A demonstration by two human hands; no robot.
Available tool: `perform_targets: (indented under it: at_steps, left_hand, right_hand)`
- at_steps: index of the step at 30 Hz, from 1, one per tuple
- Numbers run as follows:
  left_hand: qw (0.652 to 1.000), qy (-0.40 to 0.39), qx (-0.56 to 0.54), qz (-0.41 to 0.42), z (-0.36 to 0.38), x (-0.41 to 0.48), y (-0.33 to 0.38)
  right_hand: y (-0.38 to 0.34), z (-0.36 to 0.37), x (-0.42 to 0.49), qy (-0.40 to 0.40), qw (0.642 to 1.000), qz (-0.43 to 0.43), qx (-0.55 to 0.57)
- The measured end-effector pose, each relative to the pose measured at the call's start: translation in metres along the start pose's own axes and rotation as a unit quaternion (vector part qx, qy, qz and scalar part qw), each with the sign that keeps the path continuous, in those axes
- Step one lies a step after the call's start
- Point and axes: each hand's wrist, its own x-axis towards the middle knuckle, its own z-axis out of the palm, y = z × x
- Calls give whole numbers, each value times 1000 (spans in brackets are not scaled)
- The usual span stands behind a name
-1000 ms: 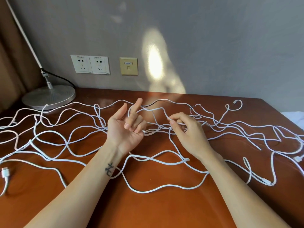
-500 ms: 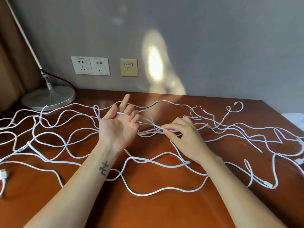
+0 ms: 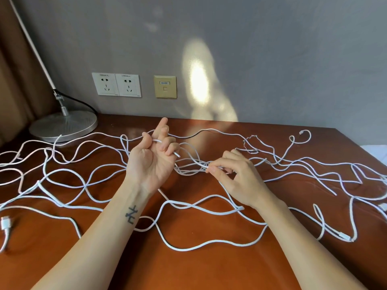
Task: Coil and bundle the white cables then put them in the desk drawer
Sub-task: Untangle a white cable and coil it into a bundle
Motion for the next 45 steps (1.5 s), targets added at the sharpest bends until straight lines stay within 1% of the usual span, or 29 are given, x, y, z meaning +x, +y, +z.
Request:
perform_targets:
  at_steps: [3, 7, 12, 14, 16, 18, 20, 21, 23, 24, 26, 27, 29, 30, 32, 33, 35, 37, 38, 41, 43, 45]
  left_hand:
    - [999, -15, -32, -13, 1, -3, 0]
    - [999, -14, -42, -5, 3, -3, 1]
    - [999, 7, -31, 23, 4, 1, 3]
    - [998, 24, 9, 55, 5, 2, 5]
    - [987, 50, 121, 95, 3, 5, 4]
    - [949, 80, 273, 137, 0, 8, -3]
    - [891, 100, 406, 175, -3, 9, -11]
    - [849, 90, 478, 206, -6, 8, -13]
    - [750, 43, 607, 258, -11, 3, -16]
    - [710, 26, 651, 267, -13, 2, -17]
    - [654, 13, 707, 270, -15, 0, -21]
    - [633, 6, 727, 267, -15, -2, -24]
    - [601, -14, 760, 247, -16, -4, -29]
    - [581, -20, 779, 233, -18, -4, -30]
    - [532, -19, 820, 209, -23, -5, -28]
    - [515, -14, 833, 203, -25, -4, -27]
    - [488, -15, 850, 200, -25, -5, -25]
    - [452, -31, 868, 202, -23, -6, -25]
    - [440, -41, 873, 205, -23, -7, -25]
    - [421, -62, 878, 221, -23, -8, -23]
    - [418, -71, 880, 215, -25, -9, -21]
    - [416, -78, 884, 200, -26, -9, -21]
  right_hand:
    - [-1, 2, -1, -25, 999, -16, -11]
    - [-1, 7, 0, -56, 997, -38, -29]
    - [-7, 9, -2, -146, 989, -25, -18]
    - [-10, 8, -2, -160, 987, -20, -4]
    - [-11, 7, -2, -144, 989, -15, 17]
    - [-13, 5, -1, -113, 993, -8, 25]
    - [-16, 5, 0, -80, 996, -8, 24]
    - [-17, 5, 0, -64, 998, -11, 23]
    - [-17, 3, 0, -30, 999, -15, 25]
    - [-16, 3, 0, -16, 999, -11, 28]
    - [-15, 2, 0, 7, 999, -1, 34]
    - [-16, 3, 0, 18, 999, -1, 32]
    - [-19, 4, 1, 51, 998, -4, 36]
    - [-21, 3, 2, 69, 996, 7, 62]
    - [-23, -3, 3, 83, 981, 53, 166]
    - [-23, -7, 3, 78, 973, 67, 208]
    - [-22, -10, 1, 49, 963, 76, 253]
    - [-22, -8, -1, 32, 967, 78, 240]
    - [-22, -6, -1, 44, 974, 67, 214]
    - [-17, -3, 1, 93, 987, 26, 127]
    - [-14, -4, 1, 109, 987, 35, 113]
    - [-10, -5, 0, 133, 988, 43, 74]
